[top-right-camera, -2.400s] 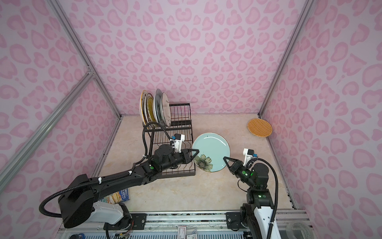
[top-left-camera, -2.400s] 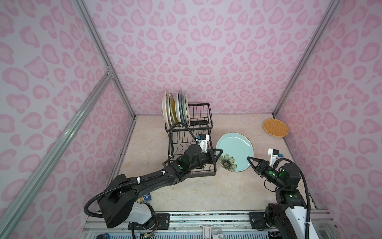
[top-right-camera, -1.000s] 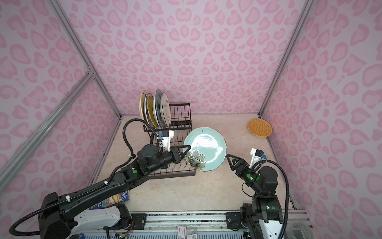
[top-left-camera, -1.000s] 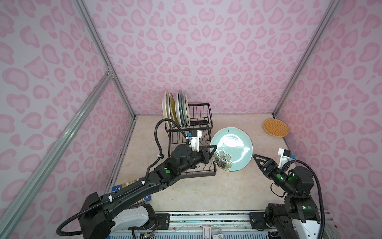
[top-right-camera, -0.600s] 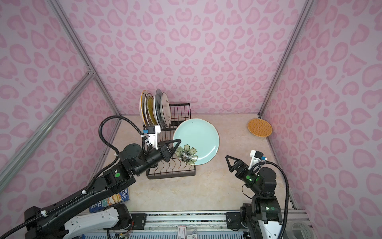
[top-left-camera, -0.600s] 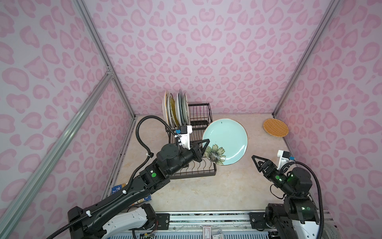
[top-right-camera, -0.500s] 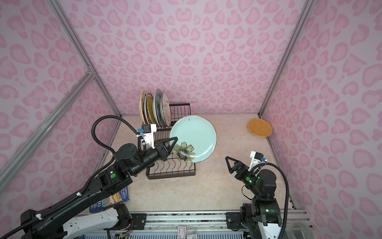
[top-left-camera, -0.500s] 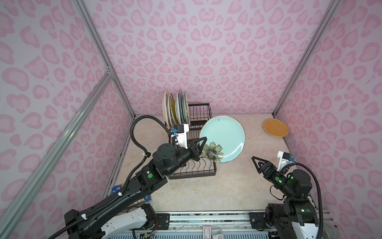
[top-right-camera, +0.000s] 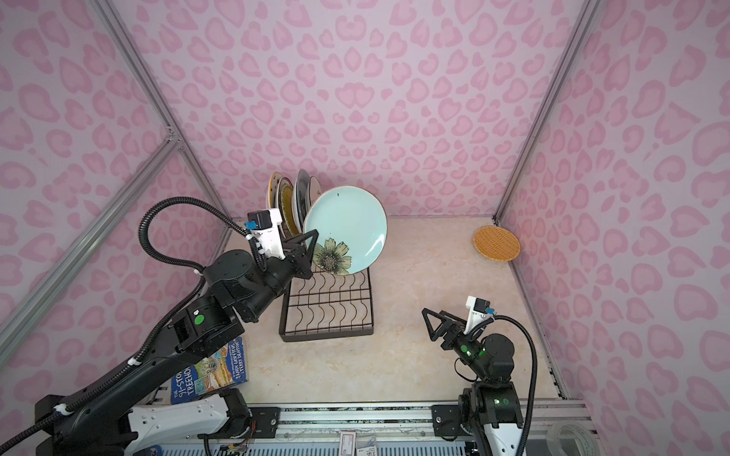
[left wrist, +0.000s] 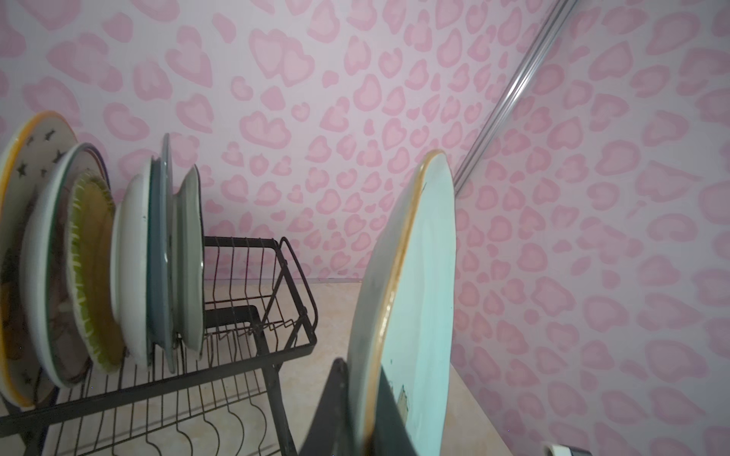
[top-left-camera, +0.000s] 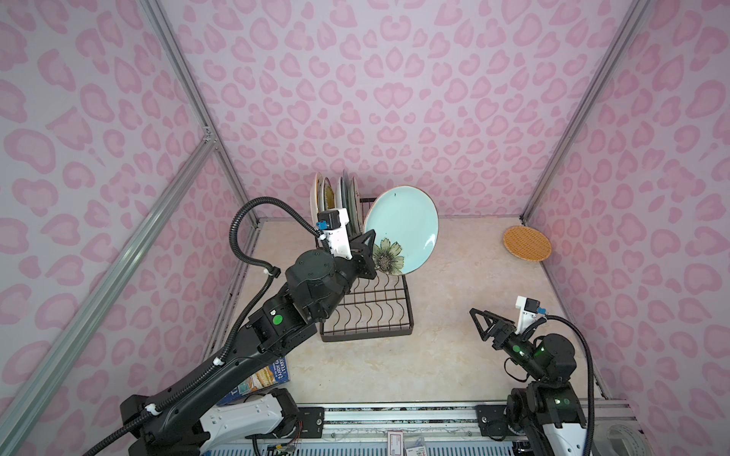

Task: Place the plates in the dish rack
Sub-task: 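Lower the teal plate with the left gripper into the rack's upper tier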

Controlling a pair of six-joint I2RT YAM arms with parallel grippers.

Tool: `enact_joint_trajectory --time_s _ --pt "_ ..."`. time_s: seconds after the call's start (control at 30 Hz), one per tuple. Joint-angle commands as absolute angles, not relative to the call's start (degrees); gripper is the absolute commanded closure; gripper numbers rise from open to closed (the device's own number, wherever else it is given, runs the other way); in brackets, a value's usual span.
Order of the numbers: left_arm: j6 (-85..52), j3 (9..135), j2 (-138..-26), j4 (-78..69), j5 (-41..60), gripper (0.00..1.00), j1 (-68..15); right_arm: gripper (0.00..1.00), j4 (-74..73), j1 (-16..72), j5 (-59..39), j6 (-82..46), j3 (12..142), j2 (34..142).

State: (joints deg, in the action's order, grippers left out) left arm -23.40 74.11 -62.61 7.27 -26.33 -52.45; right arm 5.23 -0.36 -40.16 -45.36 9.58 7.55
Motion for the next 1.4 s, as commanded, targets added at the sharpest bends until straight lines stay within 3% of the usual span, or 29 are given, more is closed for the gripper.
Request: enact_joint_trajectory --time_s 0.0,0.13,0.4,0.6,1.37 --pt "-19.3 80.2 -66.1 3.8 -36.9 0.97 -52.3 0.03 -5.2 0.5 -41.0 -43.7 7.6 9.2" --pt "-15.4 85.9 -72.1 4.8 -45.1 0.97 -52.4 0.03 -10.1 4.1 -39.4 -40.9 7.1 14.6" --pt "-0.6 95.5 -85.0 0.0 -63.1 0.97 -54.3 0.03 -17.8 21.0 -29.6 -31.0 9.3 32.3" --pt "10.9 101.0 -94.5 -6.4 -72.0 0.96 -54.2 0.03 -22.7 24.1 -28.9 -29.8 8.3 39.9" --pt "15.2 106.1 -106.4 -6.3 -75.1 0.97 -47.6 0.03 -21.4 27.3 -25.1 -26.3 4.8 35.0"
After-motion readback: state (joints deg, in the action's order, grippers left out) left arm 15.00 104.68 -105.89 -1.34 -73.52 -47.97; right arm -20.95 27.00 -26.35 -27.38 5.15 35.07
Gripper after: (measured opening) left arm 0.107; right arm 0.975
